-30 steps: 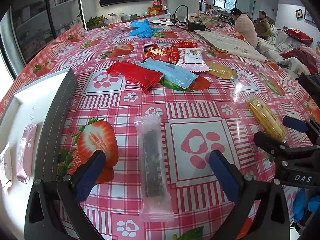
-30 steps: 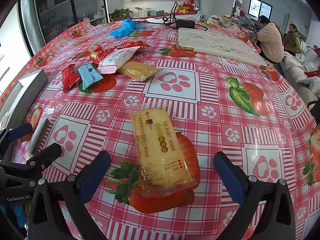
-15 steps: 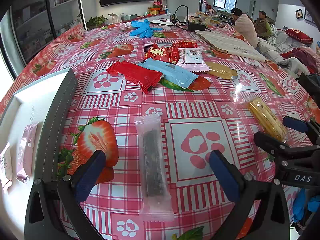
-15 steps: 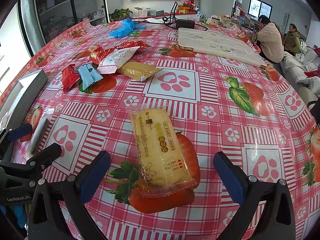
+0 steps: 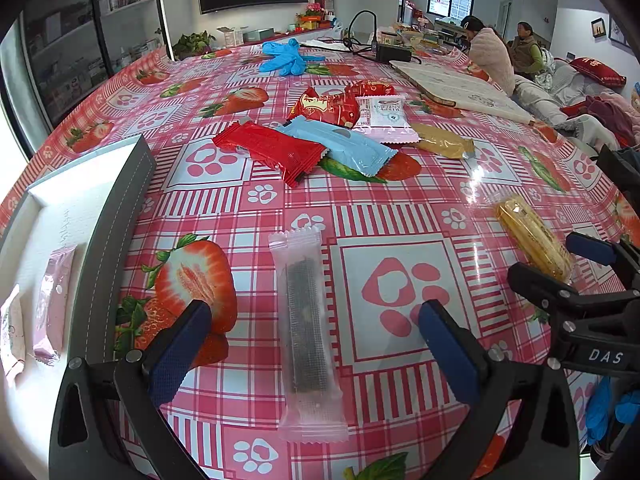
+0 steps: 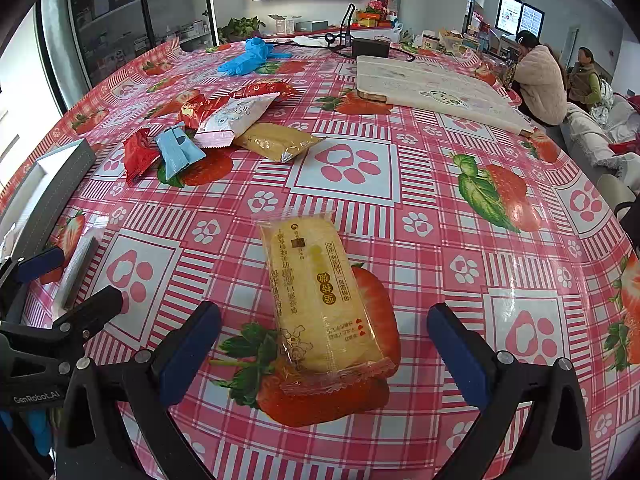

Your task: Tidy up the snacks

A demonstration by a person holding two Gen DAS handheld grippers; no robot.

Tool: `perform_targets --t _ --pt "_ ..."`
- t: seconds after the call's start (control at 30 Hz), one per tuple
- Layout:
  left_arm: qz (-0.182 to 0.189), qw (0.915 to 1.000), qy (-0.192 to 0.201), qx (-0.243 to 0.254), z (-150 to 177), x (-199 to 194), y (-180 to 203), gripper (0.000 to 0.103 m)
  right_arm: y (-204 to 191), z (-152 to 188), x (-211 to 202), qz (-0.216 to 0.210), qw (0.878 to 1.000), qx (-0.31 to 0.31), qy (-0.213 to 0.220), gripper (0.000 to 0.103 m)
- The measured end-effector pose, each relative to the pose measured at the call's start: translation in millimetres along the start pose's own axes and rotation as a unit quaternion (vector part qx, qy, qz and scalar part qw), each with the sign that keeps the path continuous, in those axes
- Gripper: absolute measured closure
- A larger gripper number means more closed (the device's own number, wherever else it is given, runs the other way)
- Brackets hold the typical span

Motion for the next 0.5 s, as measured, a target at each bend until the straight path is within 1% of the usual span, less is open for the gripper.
perform_targets --t 0.37,0.5 --pt "0.000 1.0000 -0.001 0.001 0.6 0.3 0.0 0.000 -0.9 -0.4 0.6 -0.002 1.000 -0.001 -0.003 0.000" --pt "-0.001 1.0000 -0.002 0.000 0.6 -1.3 -0.4 0.000 0.0 -1.2 1.3 -0.005 1.000 -0.001 -0.019 0.000"
Point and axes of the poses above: each gripper's, at about its wrist camera, not at the fingertips, and x roughly the way its jaws point, y to its right, z to its underside, the point moved 10 cm from there along x, roughly the way its jaws point, and after that the axes turned 12 degrees about -x, right-handed, at the moved point
